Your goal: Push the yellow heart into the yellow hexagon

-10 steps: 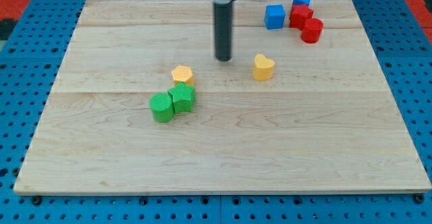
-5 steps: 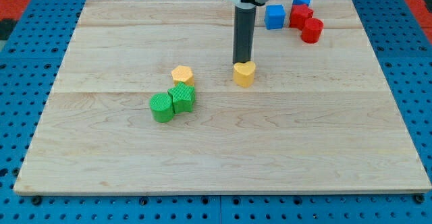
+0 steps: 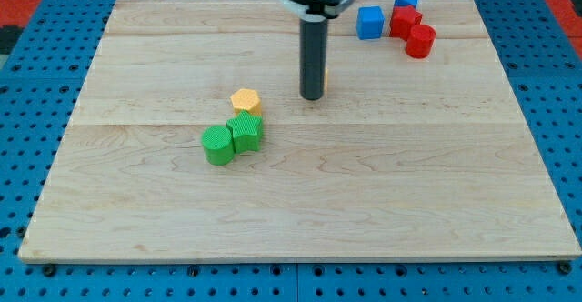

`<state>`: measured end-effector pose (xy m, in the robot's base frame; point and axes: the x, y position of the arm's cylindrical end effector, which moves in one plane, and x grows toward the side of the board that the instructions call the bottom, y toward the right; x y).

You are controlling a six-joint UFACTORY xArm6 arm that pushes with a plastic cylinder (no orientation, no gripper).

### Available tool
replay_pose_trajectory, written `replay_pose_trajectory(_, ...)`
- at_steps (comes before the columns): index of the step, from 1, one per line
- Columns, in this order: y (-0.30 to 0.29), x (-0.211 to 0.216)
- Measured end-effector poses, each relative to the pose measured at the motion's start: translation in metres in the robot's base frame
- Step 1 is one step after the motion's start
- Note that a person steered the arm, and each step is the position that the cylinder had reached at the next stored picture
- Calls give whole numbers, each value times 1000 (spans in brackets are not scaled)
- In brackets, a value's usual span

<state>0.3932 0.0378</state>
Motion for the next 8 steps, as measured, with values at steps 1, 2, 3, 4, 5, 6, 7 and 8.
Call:
replay_pose_trajectory(1, 36, -8)
replay_pose_trajectory(2, 51, -31)
replay_pose_trajectory(3, 45, -55)
replay_pose_trajectory(4, -15, -37)
replay_pose_trajectory(5, -52, -28)
replay_pose_trajectory(6, -52, -34)
replay_pose_trajectory(7, -52, -42)
replay_pose_trajectory(8, -52, -42)
